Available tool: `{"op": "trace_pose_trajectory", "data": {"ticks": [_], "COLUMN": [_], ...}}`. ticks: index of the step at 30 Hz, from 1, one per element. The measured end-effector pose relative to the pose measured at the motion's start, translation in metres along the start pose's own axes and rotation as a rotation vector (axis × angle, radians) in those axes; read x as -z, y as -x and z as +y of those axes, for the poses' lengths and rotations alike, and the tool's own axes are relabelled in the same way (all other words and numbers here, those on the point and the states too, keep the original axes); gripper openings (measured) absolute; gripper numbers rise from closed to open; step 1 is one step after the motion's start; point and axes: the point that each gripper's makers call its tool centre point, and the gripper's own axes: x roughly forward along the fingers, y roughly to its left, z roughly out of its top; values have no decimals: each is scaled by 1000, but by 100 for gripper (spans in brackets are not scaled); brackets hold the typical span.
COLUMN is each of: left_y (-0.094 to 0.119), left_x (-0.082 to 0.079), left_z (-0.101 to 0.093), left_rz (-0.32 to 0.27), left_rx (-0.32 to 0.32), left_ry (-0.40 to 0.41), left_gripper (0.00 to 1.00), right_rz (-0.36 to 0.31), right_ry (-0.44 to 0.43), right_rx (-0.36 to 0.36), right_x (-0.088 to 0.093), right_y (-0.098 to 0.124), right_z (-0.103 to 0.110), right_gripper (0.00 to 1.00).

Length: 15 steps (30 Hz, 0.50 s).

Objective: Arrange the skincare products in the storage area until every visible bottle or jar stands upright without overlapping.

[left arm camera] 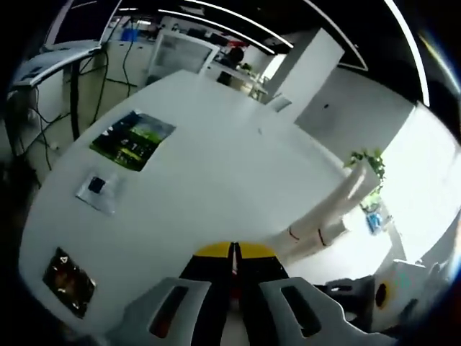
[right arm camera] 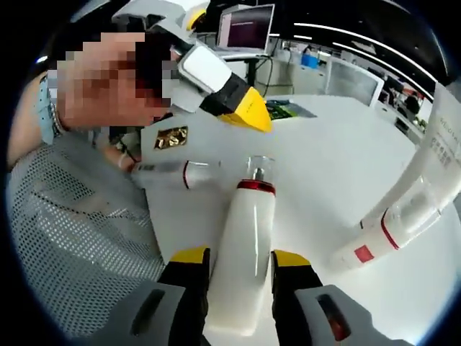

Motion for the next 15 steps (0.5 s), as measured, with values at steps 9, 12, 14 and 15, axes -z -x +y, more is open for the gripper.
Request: {"op": "trace_pose_trajectory", "data": {"ticks": [9,12,14,15], "left_y": [-3,-3,-5,-6], "left_x": [1,5,8,12], "left_z": [-6,-6,-6,-6], "left_rz": [5,25,40,65], "left_rx": [27,18,20,23], "left_ry": [30,11,-11,-11], "left_gripper": [0,0,0,1], "right_rz": [72,63,53,51], "right_ry": [-16,-17,-2,1], "right_rx": [5,4,0,-1], "right_x": [5,4,6,7], "right_y": [-16,-13,-12,-12], "right_z": [1,-1,-1,-2], "right_gripper": [31,31,30,29]}}
